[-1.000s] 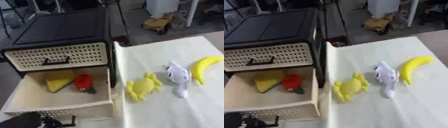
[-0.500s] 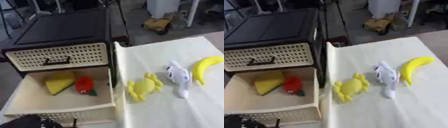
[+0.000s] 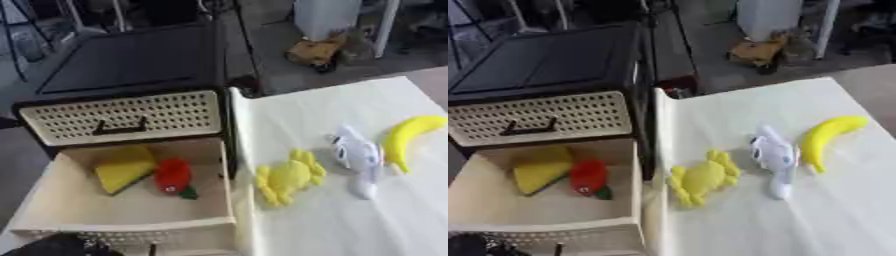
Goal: Pick up objects from table and place into drawer.
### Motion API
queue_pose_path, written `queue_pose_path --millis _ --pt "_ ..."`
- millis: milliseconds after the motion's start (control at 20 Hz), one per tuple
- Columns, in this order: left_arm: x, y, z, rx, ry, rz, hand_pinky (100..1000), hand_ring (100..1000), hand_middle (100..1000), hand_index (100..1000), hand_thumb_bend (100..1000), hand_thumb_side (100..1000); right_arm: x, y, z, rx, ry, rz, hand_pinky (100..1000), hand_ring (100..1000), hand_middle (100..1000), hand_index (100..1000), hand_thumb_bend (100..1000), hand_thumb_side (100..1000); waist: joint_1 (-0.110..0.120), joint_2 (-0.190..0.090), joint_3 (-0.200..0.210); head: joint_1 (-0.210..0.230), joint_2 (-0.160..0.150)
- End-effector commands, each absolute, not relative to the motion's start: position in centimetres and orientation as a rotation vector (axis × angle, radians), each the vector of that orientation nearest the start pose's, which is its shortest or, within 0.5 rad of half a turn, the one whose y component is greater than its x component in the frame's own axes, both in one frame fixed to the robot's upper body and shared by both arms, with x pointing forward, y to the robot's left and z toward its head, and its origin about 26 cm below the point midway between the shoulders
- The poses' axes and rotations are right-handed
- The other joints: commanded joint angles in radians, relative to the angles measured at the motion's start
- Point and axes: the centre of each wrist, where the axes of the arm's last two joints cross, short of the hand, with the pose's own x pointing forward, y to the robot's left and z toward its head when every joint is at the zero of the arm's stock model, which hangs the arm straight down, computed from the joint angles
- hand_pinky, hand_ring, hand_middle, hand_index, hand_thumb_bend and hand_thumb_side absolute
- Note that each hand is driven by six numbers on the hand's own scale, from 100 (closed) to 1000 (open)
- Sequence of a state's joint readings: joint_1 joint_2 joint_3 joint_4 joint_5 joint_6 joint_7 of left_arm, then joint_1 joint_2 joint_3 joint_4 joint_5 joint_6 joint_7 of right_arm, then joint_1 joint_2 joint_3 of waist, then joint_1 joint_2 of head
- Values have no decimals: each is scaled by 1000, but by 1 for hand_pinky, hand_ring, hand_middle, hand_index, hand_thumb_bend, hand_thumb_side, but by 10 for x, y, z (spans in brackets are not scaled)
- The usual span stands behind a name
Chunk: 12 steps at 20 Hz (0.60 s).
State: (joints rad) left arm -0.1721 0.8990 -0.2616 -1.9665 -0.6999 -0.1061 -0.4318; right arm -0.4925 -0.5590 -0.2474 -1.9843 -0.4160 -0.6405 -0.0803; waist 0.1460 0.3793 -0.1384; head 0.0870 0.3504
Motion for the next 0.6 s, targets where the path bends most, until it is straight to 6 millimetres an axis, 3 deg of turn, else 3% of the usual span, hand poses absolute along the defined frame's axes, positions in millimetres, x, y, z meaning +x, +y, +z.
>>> queue_pose_path --millis 50,250,600 --pt "279 308 170 774 -1320 -1886 100 100 100 961 100 376 290 -332 313 -22 3090 -160 750 872 777 914 100 1000 -4 -23 -3 4 6" --pt "281 312 159 693 -1271 -1806 100 100 100 987 100 411 290 -333 312 -12 3095 -156 751 872 777 915 100 1000 -2 -23 -5 3 6" --pt "282 316 153 740 -1181 -1863 100 100 100 1000 100 423 290 -333 311 -9 3101 -150 751 873 777 915 100 1000 -2 -20 -5 5 6"
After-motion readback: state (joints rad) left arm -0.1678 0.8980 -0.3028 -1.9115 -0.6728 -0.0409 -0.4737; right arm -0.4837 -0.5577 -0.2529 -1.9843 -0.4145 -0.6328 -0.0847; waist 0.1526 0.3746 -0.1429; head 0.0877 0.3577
